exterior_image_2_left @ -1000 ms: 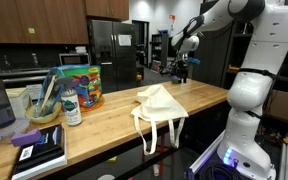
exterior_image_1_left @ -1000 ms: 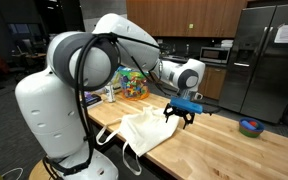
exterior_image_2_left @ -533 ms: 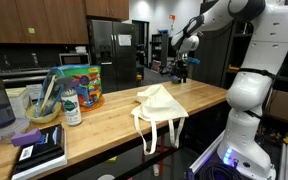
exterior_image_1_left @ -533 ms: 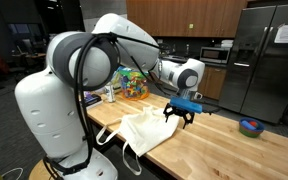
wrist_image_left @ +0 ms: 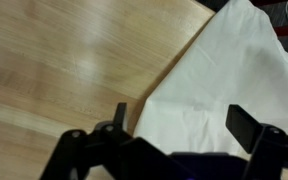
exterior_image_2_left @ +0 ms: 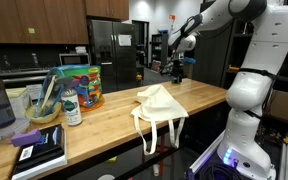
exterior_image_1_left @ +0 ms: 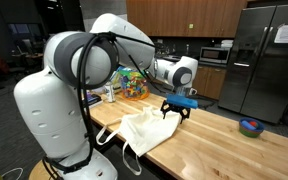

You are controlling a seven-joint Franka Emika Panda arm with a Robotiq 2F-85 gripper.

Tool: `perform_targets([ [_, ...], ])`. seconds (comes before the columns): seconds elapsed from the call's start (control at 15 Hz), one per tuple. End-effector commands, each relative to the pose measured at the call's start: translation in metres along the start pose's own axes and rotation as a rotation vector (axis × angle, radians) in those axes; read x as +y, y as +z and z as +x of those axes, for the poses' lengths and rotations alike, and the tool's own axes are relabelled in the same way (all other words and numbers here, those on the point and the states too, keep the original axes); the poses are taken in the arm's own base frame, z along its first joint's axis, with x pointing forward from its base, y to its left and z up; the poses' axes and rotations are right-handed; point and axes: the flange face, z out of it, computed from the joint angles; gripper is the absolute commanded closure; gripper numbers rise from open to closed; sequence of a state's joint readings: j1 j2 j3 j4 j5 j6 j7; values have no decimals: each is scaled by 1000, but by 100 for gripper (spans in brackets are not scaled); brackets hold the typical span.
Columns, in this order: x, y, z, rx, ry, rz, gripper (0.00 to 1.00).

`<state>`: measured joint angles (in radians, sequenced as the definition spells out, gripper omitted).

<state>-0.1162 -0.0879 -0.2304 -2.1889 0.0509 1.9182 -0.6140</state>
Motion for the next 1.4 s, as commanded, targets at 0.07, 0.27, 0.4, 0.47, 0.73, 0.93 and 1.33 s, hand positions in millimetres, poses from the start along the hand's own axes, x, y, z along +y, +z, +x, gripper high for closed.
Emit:
perform_targets([
  [0.07, -26, -2, 19, 26, -93, -34, 0],
  [0.27, -46, -1, 37, 32, -152, -68, 0],
  [0.4, -60, 2, 49, 39, -195, -90, 0],
  [0.47, -68, 3, 56, 43, -219, -102, 0],
  [0.73, -95, 7, 79, 58, -305, -134, 0],
  [0.93, -110, 13, 95, 62, -361, -150, 0],
  [1.33, -138, 24, 126, 43, -471, -173, 0],
])
